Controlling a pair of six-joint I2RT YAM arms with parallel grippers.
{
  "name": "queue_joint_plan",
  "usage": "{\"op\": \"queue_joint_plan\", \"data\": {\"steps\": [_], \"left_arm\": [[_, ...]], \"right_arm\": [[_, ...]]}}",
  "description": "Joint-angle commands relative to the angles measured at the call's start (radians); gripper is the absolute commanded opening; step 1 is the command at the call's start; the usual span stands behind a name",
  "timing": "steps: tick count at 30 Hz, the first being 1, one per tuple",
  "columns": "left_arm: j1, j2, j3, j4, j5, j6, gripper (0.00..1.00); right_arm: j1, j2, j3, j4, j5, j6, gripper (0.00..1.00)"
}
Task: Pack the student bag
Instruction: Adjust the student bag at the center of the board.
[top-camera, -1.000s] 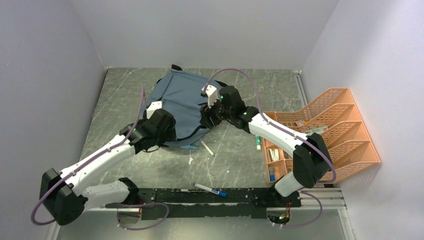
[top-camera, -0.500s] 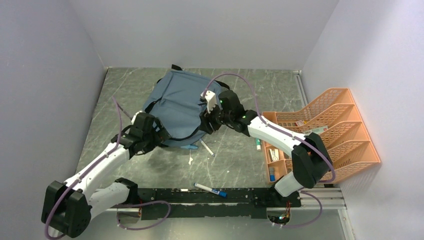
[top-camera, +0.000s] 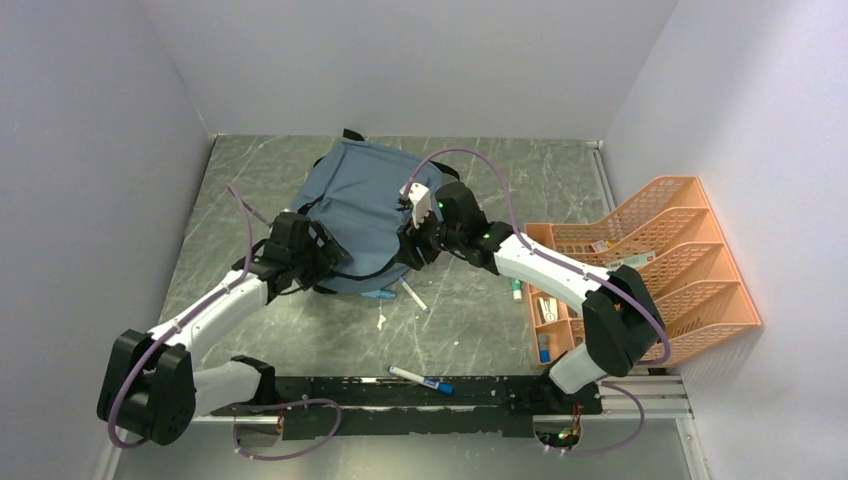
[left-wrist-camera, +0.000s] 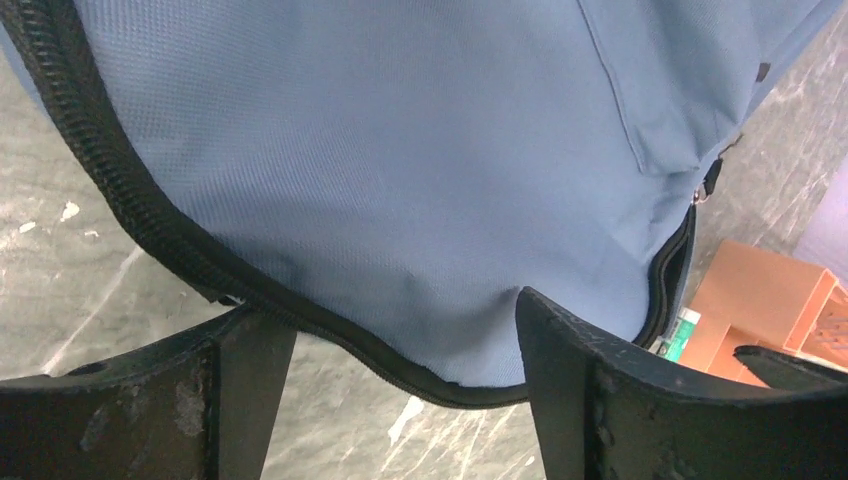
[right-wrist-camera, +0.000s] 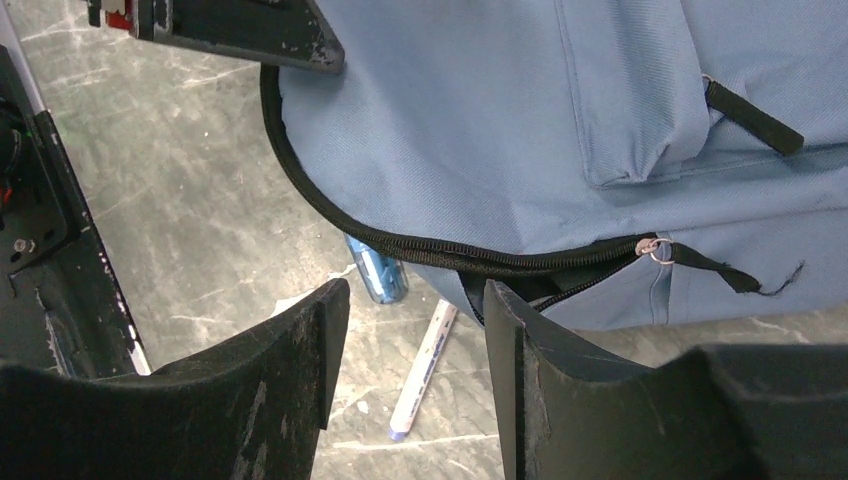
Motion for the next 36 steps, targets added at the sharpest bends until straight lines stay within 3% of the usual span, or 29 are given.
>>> {"op": "queue_joint_plan", "data": {"steps": [1,9,20,23,32,36], "left_arm": [[0.025,0.013,0.059,0.071,0.026,0.006,0.81],[0.031,0.013,0.148,0.019,0.020,0.027,0.68],[0.037,0.023,0.179,0.010,0.020,0.049,0.66],[0.038,0.036,0.173,0.031,0.020,0.053,0.54],[0.045,0.135,0.240,0.073,0.020,0.080,0.06],[0.050,0.194,0.297,0.063,0.020,0.090,0.05]], "right_arm": [[0.008,-0.017,-0.020,0.026,0.006,0.003,0.56],[0.007,-0.031,-0.046,0.048,-0.009,-0.017,0.56],[0.018,-0.064,-0.070,0.064,-0.092,-0.078,0.57],[0.046,-0.066,-0.079,0.070,-0.127,-0.130,0.57],[0.192,-0.061,-0.117,0.171,-0.173,-0.275,0.60],[0.236,-0.012,-0.122,0.257,-0.172,-0.332,0.59]]}}
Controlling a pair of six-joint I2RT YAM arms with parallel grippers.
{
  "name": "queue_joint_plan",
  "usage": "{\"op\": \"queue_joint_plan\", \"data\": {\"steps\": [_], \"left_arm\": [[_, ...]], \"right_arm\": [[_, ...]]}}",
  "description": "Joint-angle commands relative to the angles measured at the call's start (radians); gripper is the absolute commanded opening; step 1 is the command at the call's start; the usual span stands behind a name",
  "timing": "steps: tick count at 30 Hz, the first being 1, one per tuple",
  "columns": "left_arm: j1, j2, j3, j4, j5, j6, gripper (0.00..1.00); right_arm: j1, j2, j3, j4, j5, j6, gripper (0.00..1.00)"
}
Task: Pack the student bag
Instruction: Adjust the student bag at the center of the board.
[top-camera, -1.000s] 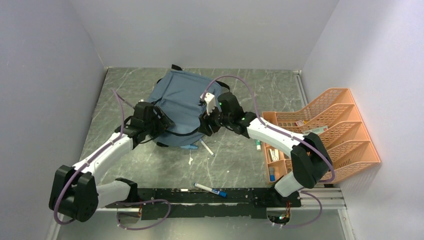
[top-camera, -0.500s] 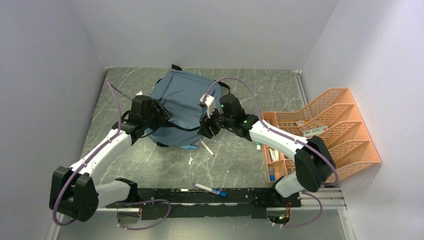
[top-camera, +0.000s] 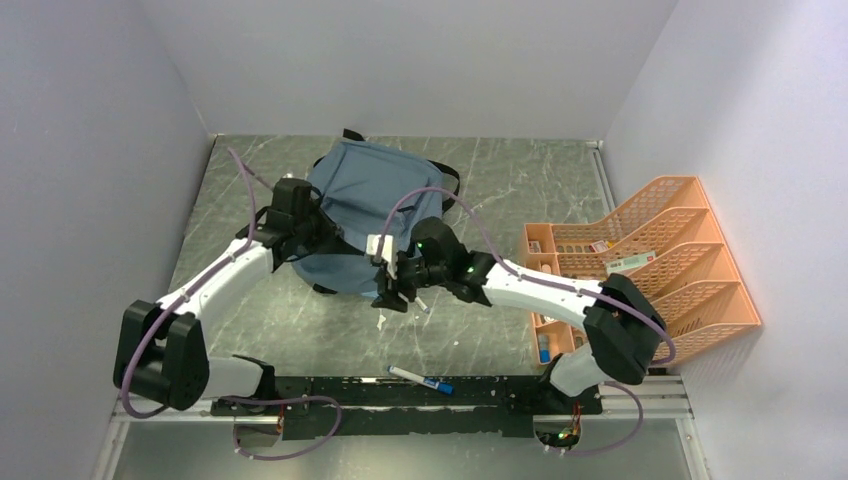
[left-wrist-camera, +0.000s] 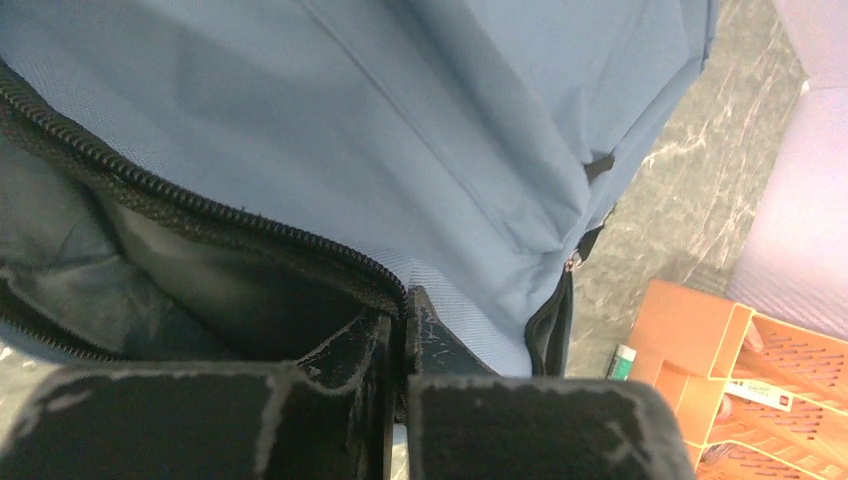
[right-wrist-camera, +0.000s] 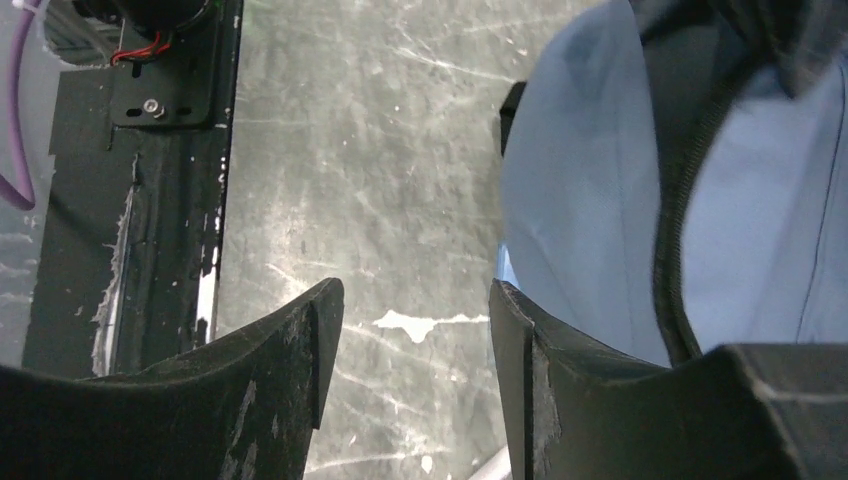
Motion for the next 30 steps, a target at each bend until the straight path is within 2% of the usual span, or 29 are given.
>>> {"op": "queue_joint_plan", "data": {"steps": [1,5,9,16,25,30], "left_arm": [[0.015,0.054,0.090,0.031,0.014,0.024,0.05],[0.025,0.094,0.154,0.014,0.016,0.026,0.05],[0.032,0.118,0.215,-0.016,0.019,0.044,0.05],[0.040,0.152,0.232,-0.030,0.040,0.064,0.05],[0.041,0.184,0.232,-0.039,0.077,0.080,0.05],[0.041,0.179,0.222,-0.033,0.082,0.080,0.05]], "right_arm": [[0.042,0.053,0.001,0.128,-0.023,-0.106,0.58],[0.051,0.161,0.063,0.122,-0.045,-0.168,0.55],[0.050,0.235,0.122,0.124,0.030,-0.225,0.54],[0.038,0.267,0.207,0.128,0.105,-0.278,0.60],[-0.059,0.348,0.365,-0.084,-0.032,-0.262,0.62],[-0.084,0.414,0.449,-0.242,-0.130,-0.285,0.59]]}}
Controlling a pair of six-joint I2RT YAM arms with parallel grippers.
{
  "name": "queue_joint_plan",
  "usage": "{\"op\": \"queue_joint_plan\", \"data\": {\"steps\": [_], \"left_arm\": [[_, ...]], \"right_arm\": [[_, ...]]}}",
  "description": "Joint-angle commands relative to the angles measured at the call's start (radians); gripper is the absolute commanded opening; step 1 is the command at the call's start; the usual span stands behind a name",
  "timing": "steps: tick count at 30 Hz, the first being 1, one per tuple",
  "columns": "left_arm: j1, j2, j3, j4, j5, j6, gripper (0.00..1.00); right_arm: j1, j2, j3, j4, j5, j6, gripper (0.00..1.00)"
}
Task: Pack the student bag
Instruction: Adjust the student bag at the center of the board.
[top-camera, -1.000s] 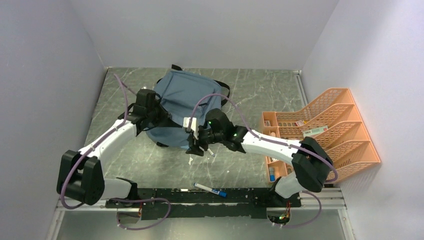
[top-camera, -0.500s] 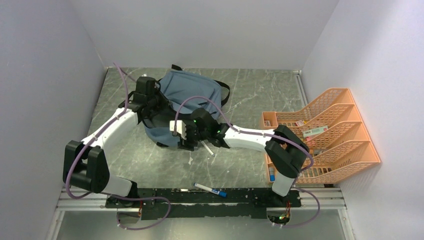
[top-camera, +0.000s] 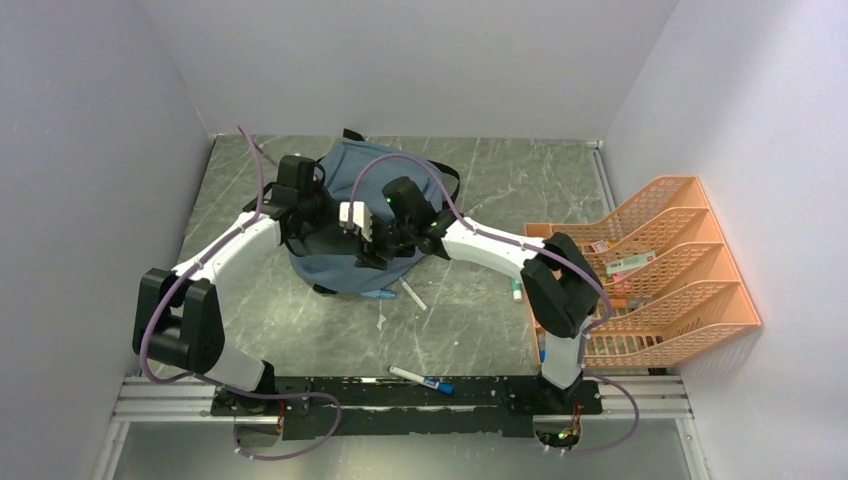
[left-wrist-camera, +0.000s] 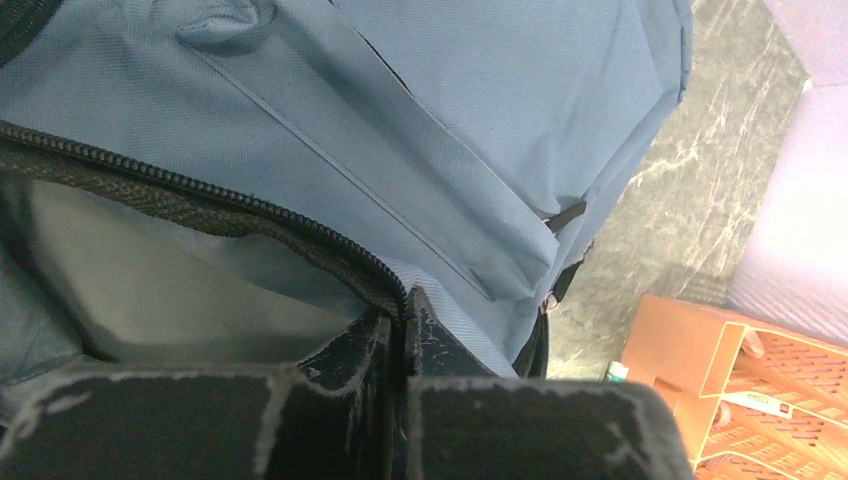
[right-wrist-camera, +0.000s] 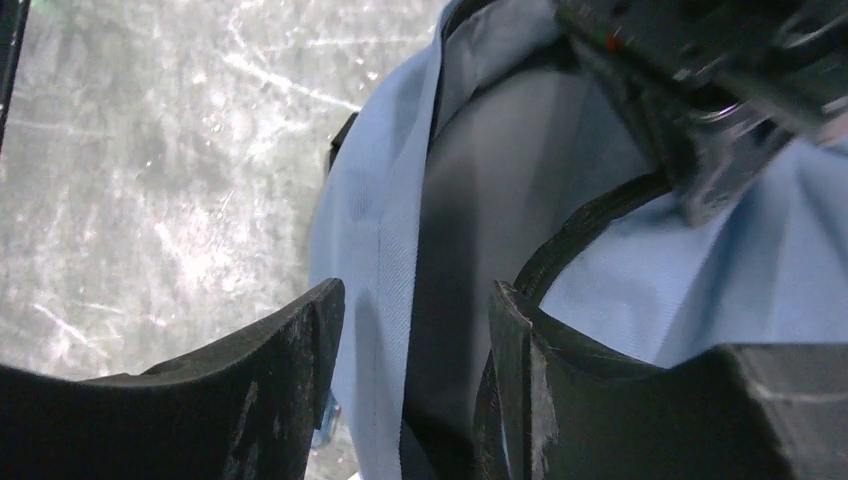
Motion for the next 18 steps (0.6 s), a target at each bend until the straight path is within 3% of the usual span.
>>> {"op": "queue_joint_plan", "data": {"steps": [1,7,12,15,18], "left_arm": [[0.010,-0.008,0.016,0.002,0.035,0.016,0.05],[0.010,-0.008,0.016,-0.011,0.044,0.027,0.05],[0.010,-0.023,0.003,-0.029,0.043,0.042,0.05],[0.010,-0.039,-0.010,-0.044,0.052,0.052,0.05],[0.010,-0.061,-0.038,-0.058,0.066,0.063,0.05]], "right_arm": [[-0.013,0.067,0.066,-0.182,-0.121,-0.031,0.58],[-0.013,0.091,0.070,-0.218,-0.167,-0.029,0.52],[-0.014,0.055,0.022,-0.147,-0.167,0.010,0.44],[-0.013,0.022,-0.009,-0.090,-0.168,0.039,0.32],[-0.014,0.015,-0.001,-0.088,-0.187,0.050,0.07]]}}
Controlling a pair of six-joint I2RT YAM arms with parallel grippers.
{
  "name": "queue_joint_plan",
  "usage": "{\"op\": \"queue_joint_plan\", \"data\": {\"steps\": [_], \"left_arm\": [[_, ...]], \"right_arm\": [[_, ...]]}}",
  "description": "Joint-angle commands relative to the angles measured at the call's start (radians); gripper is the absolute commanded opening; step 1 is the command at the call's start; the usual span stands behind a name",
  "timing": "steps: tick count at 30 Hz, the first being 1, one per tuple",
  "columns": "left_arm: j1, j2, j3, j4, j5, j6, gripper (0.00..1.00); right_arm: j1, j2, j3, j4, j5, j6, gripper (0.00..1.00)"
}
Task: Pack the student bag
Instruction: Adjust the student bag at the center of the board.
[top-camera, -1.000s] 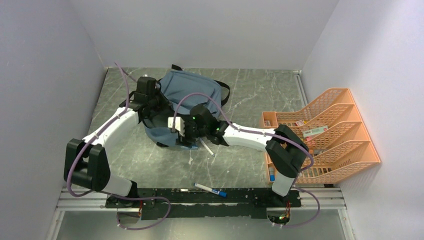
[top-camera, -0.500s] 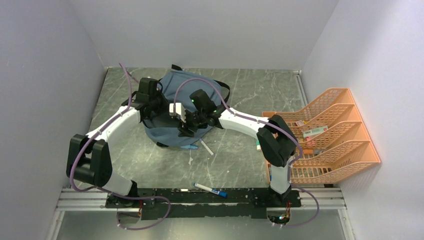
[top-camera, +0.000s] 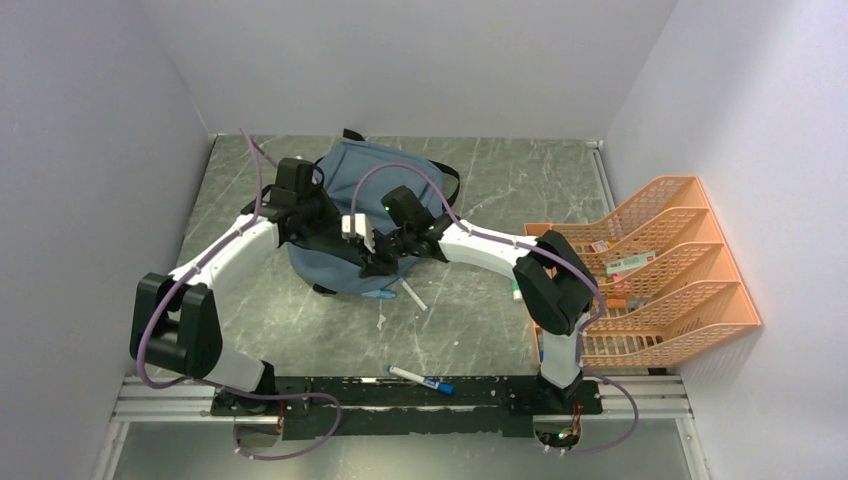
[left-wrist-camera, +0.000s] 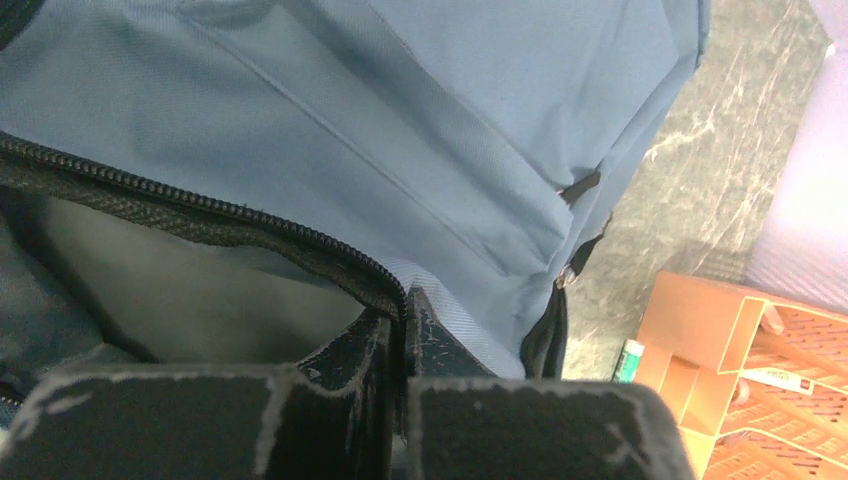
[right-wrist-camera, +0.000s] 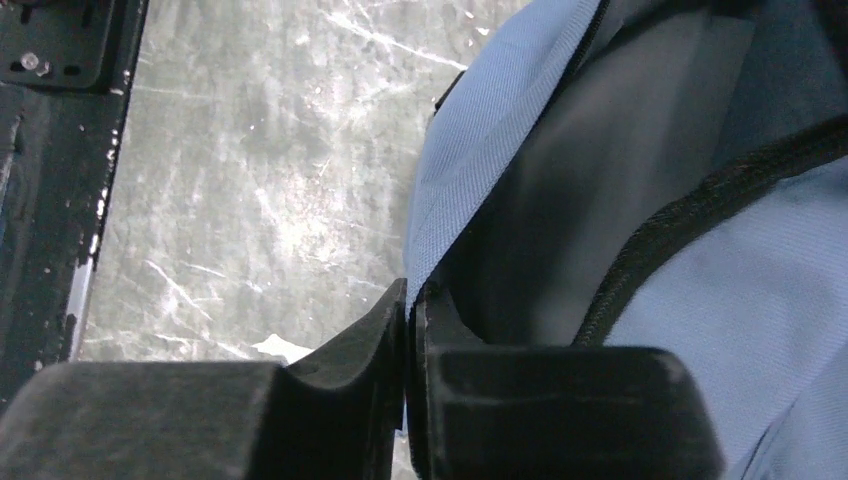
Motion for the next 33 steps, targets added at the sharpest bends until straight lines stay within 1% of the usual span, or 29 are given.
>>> {"op": "queue_joint_plan", "data": {"steps": [1,5,8,10,12,16,21,25,28,33], "left_arm": [[0.009,-0.057,-0.040,-0.035,0.045,0.034,0.05],[0.009,-0.087,-0.061,-0.067,0.069,0.063,0.05],[0.009,-0.095,-0.059,-0.098,0.088,0.106,0.08],[0.009,-0.094,-0.053,-0.120,0.102,0.141,0.14],[0.009,-0.091,-0.043,-0.150,0.104,0.172,0.24],[0.009,-0.098,-0.039,-0.180,0.109,0.207,0.43],[0.009,-0.115,-0.020,-0.222,0.121,0.219,0.53],[0.009,-0.153,0.028,-0.249,0.132,0.222,0.57],[0.009,-0.185,0.055,-0.253,0.113,0.224,0.57],[0.009,-0.209,0.114,-0.282,0.060,0.238,0.58]], "right_arm": [[-0.001,-0.046,0.004,0.048,-0.046,0.033,0.01],[-0.002,-0.061,-0.002,0.090,-0.061,0.056,0.00],[-0.006,-0.082,-0.027,0.152,-0.067,0.084,0.00],[-0.011,-0.096,-0.046,0.189,-0.059,0.105,0.00],[-0.014,-0.109,-0.063,0.236,-0.050,0.118,0.00],[-0.017,-0.126,-0.080,0.266,-0.036,0.127,0.00],[-0.022,-0.137,-0.096,0.280,-0.036,0.130,0.00],[-0.022,-0.124,-0.086,0.250,-0.037,0.114,0.00],[-0.023,-0.127,-0.095,0.245,-0.034,0.103,0.00],[-0.022,-0.145,-0.128,0.295,-0.055,0.124,0.00]]}}
